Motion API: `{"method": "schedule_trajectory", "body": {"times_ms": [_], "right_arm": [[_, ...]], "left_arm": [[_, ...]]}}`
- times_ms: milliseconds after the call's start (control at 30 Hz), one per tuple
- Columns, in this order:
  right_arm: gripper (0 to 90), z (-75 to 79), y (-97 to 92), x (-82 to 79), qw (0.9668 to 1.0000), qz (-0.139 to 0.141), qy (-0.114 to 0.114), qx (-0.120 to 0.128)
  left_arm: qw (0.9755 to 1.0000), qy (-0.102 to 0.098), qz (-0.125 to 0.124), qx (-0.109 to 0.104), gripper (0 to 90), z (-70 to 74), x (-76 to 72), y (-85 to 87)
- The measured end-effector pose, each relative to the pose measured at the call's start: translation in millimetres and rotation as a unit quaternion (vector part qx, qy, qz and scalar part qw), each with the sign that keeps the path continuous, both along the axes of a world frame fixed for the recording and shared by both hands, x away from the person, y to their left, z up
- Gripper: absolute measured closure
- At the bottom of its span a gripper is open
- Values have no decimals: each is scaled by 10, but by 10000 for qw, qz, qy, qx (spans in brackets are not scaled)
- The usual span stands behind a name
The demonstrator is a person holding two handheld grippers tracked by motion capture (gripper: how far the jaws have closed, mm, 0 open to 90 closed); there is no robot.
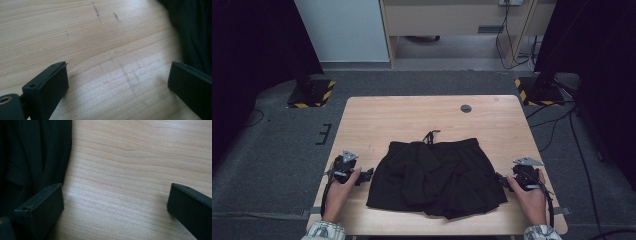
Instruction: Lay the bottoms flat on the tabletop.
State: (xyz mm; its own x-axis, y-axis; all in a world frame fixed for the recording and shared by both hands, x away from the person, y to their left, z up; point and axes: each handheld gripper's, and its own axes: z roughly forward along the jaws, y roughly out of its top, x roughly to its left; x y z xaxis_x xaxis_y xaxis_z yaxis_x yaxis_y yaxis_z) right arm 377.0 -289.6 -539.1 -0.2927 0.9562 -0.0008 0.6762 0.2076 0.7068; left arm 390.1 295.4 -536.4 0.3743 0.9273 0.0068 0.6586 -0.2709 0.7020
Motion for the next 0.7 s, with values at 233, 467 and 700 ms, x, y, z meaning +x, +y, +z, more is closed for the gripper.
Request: {"method": "schedule_trajectory", "body": {"times_ms": [233, 467, 700], "right_arm": [[12, 3, -6, 14, 10000, 50, 20, 10], [107, 10, -29, 4, 9999, 56, -78, 74], [395, 131, -17, -4, 9983, 303, -366, 326]], "left_arm": [[10000, 35, -45, -12, 0, -1, 8, -4], [10000, -8, -14, -6, 14, 1, -17, -9], [9997, -247, 20, -90, 105, 122, -67, -53]]}}
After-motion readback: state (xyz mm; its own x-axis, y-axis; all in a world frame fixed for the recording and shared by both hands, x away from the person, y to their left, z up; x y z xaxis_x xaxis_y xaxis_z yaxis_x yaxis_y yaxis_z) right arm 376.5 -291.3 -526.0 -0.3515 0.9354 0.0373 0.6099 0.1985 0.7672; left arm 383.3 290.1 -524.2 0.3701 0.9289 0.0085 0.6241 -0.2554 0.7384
